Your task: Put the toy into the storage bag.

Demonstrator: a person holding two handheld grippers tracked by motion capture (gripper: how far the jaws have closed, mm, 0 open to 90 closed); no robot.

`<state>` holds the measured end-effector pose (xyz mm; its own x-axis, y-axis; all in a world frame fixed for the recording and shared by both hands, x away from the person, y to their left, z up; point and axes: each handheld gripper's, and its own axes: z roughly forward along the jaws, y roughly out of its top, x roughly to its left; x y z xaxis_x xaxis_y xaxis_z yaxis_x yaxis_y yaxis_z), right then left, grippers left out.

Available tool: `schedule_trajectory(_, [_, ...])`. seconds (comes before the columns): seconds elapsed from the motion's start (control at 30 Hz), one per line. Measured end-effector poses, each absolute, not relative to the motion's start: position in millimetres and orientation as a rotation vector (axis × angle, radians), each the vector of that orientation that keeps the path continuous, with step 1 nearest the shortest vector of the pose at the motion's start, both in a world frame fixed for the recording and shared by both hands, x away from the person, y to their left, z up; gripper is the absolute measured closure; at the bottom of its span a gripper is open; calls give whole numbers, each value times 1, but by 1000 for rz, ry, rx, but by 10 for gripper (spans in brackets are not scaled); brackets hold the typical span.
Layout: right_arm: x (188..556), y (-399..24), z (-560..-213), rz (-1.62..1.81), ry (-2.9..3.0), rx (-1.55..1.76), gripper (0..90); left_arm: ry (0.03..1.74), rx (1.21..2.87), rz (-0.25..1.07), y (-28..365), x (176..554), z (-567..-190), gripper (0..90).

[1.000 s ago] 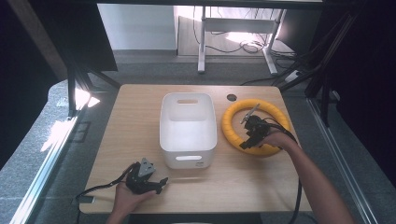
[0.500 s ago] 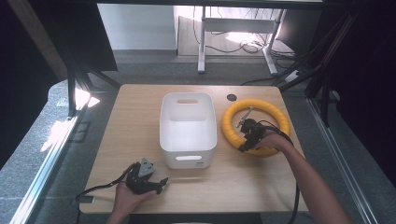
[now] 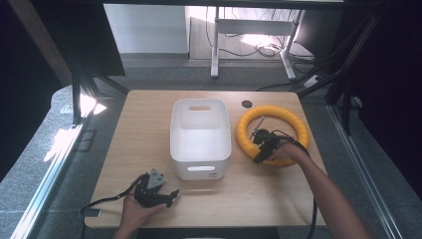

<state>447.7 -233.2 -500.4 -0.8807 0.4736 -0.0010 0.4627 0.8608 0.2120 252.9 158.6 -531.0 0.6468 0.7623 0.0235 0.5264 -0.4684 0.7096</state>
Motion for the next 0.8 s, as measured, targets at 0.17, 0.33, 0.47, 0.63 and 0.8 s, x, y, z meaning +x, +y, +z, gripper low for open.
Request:
schedule_trajectory(0.17, [447, -232, -503, 298, 2986, 749, 425, 999, 2179, 446, 158, 253, -531, 204])
schedule_trajectory(0.33, [447, -230, -503, 309, 2989, 736, 499, 1000, 2180, 444, 158, 253, -531, 204])
schedule_trajectory(0.47, [447, -228, -502, 286, 2991, 759, 511, 999, 2179, 445, 158, 253, -531, 204])
schedule_trajectory(0.63, [449, -230, -501, 297, 3000, 777, 515, 998, 2176, 447, 158, 253, -531, 204])
schedule_trajectory(0.8, [451, -234, -498, 354, 3008, 790, 517, 1000, 2182, 446, 158, 253, -531, 204])
